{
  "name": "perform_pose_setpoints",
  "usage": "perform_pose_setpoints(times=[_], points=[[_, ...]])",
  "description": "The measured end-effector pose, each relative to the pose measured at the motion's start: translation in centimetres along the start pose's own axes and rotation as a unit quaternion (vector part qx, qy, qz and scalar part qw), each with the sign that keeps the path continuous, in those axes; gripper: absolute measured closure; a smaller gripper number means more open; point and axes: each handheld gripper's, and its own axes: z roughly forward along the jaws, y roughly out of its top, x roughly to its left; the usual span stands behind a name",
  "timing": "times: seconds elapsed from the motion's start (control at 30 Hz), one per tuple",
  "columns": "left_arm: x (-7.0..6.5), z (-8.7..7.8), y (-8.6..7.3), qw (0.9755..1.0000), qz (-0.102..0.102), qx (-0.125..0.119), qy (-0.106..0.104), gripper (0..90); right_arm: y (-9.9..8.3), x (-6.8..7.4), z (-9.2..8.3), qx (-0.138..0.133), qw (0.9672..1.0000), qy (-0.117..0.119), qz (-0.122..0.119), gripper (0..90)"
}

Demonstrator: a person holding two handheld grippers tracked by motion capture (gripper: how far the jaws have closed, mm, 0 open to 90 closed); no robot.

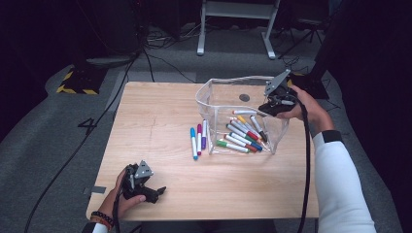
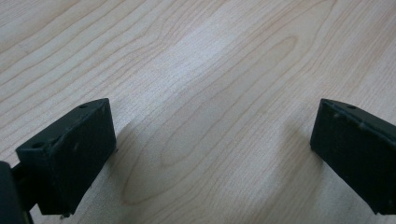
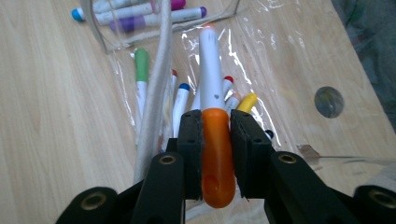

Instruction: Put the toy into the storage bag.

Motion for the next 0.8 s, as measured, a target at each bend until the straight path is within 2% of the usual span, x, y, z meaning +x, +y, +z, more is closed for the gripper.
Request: perform_pose_setpoints(times=[0.03, 0.13, 0.27, 0.3, 0.37, 0.43, 0.53, 0.6, 0.67, 0.8], points=[[0.0, 0.0, 0.0, 1.0, 0.0, 0.0, 0.0, 0.4, 0.0, 0.0, -0.1, -0.003, 1.0, -0.005, 0.004, 73.7], [0.0, 0.0, 0.0, 1.0, 0.0, 0.0, 0.0, 0.5, -0.2, -0.2, -0.2, -0.022, 0.9995, -0.019, 0.011, 64.1], [0.0, 0.0, 0.0, 1.0, 0.0, 0.0, 0.0, 0.5, -1.0, -0.3, -0.7, -0.054, 0.9972, -0.034, 0.039, 56.5], [0.0, 0.0, 0.0, 1.0, 0.0, 0.0, 0.0, 0.5, -1.3, -0.4, -0.9, -0.071, 0.9951, -0.043, 0.055, 55.7], [0.0, 0.0, 0.0, 1.0, 0.0, 0.0, 0.0, 0.5, -1.8, -0.3, -1.4, -0.094, 0.9921, -0.047, 0.069, 54.8], [0.0, 0.0, 0.0, 1.0, 0.0, 0.0, 0.0, 0.5, -2.2, -0.1, -2.0, -0.122, 0.9877, -0.053, 0.083, 53.5], [0.0, 0.0, 0.0, 1.0, 0.0, 0.0, 0.0, 0.5, -2.7, 0.9, -2.6, -0.143, 0.9838, -0.066, 0.085, 48.7], [0.0, 0.0, 0.0, 1.0, 0.0, 0.0, 0.0, 0.5, -2.9, 1.6, -3.1, -0.152, 0.9805, -0.084, 0.091, 45.1], [0.0, 0.0, 0.0, 1.0, 0.0, 0.0, 0.0, 0.5, -3.3, 2.4, -3.7, -0.168, 0.976, -0.099, 0.097, 44.1], [0.0, 0.0, 0.0, 1.0, 0.0, 0.0, 0.0, 0.5, -4.3, 4.2, -4.9, -0.21, 0.964, -0.119, 0.112, 41.5]])
